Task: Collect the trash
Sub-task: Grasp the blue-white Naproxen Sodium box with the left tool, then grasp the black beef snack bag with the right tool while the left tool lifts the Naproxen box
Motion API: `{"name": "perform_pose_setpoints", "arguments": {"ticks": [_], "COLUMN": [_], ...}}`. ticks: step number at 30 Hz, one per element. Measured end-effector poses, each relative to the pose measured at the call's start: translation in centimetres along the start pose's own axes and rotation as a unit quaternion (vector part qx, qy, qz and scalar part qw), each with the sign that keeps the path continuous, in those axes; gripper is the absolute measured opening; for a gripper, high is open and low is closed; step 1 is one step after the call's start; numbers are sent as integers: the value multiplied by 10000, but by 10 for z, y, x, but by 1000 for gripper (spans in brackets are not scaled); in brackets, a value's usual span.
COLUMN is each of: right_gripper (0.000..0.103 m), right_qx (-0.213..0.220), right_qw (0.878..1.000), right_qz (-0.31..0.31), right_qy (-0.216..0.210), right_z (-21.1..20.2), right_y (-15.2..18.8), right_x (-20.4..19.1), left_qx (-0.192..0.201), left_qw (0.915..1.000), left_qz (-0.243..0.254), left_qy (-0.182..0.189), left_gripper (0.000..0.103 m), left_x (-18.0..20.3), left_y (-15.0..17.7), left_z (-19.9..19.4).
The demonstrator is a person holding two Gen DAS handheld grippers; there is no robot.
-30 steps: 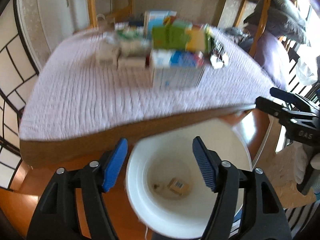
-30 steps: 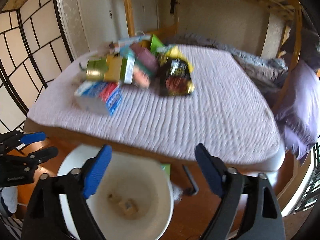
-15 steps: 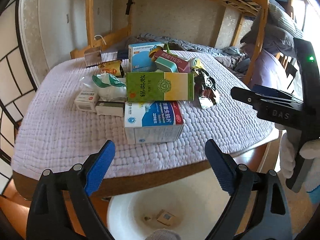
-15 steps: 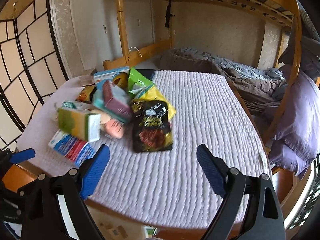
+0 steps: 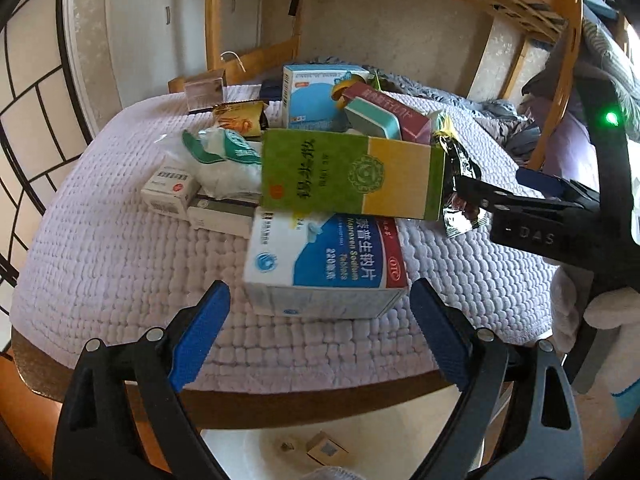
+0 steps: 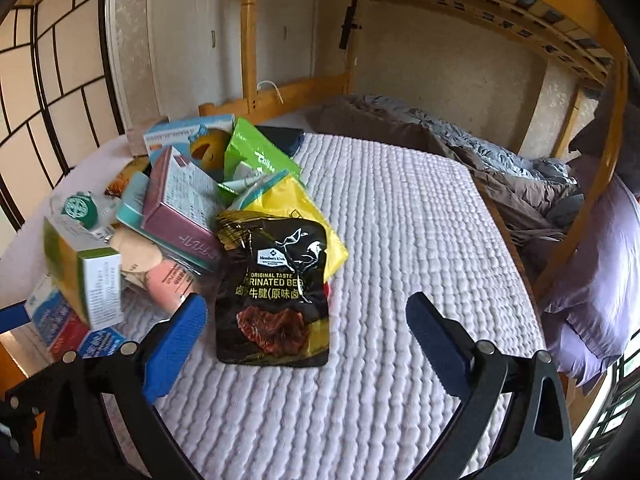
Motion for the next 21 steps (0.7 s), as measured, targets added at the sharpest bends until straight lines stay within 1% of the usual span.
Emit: {"name": "perform_pose_setpoints", "arguments": {"ticks": [6,11,16,18,19,20,21], "right_gripper": [98,97,97,97,93,80,75], "right_qx": [-136,-230,-289,-331,-398,-461,-517], "right_qw": [9999,9993,9991,9992,9991,9988,9985], "right_qz": [67,167,225,170,143,155,190], "right_qy": [-63,-233,-196,-112,-50,-14,-44], "right_z": [23,28,30,33,36,38,39], "right_y": [-3,-5,-3,-2,0,3,4], "right_x": [6,5,2,-2,-3,-4,-5], "left_qx": [-29,-153,-144,-155,-181,-196,-218], "left_qw": [9998,9997,9997,9996,9994,9994,9993], "left_qz": [81,-28,-16,7,34,50,60], "left_qy": [-206,-179,-204,-239,-276,-291,-299], "left_gripper": [93,93,93,92,91,87,81], "left_x": [7,3,3,3,3,3,3], "left_y": [-3,-6,-12,-10,-10,-9,-9], "left_z": [14,21,23,22,24,24,24]}}
Point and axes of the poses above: each gripper's, at about its wrist camera, not at the fingertips, and z roughly the way its jaws point, x to its right, y to its underside, the point moved 9 cm from there along z, roughly the way its jaws point, and after that the axes turned 5 degrees about -y, right-handed, at the moved point
